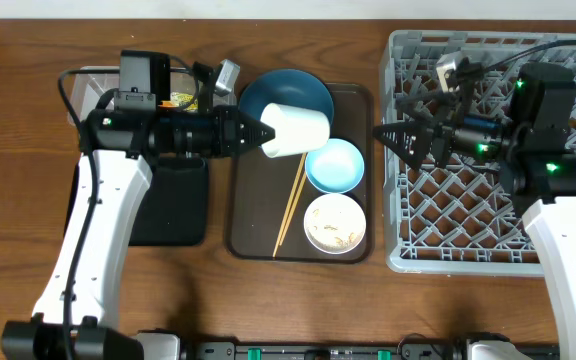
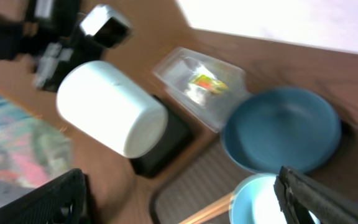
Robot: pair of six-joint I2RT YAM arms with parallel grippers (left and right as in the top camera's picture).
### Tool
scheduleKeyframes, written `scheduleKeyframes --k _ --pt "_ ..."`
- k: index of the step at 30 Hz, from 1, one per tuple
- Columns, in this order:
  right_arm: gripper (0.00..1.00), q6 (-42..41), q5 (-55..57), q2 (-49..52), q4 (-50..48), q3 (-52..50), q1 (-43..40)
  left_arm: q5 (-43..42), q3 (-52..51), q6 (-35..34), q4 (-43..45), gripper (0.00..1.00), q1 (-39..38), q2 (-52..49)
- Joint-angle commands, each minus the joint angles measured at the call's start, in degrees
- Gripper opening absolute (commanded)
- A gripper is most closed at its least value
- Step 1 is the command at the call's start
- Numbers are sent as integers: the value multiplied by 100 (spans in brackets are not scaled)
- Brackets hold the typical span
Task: Sort waste into correct bins and load items into the dishwasher rack
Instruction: 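Hand white cup from left gripper to right gripper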
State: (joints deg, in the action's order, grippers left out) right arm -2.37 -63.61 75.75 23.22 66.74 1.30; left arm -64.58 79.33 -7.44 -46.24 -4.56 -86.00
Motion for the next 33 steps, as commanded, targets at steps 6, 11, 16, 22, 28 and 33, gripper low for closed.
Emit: scheduleKeyframes --k 6,11,16,22,28,33 --pt "97 -382 -1084 4 -966 -542 127 -1753 72 90 352 6 20 -568" --pt "99 -649 -903 70 -1650 -616 503 -2013 70 72 352 6 20 -667" --pt "99 -1163 -732 374 -2452 -616 811 -2205 70 68 343 6 20 -667" --pt "99 -1910 -820 850 -3539 -616 1034 -2452 70 70 286 6 -20 -667" --pt "97 -2476 -931 1119 -4454 -616 1222 -2496 70 70 284 6 -166 -667" --pt "88 -2767 -1003 1134 -4946 -616 1333 -2476 70 72 286 6 -249 -669"
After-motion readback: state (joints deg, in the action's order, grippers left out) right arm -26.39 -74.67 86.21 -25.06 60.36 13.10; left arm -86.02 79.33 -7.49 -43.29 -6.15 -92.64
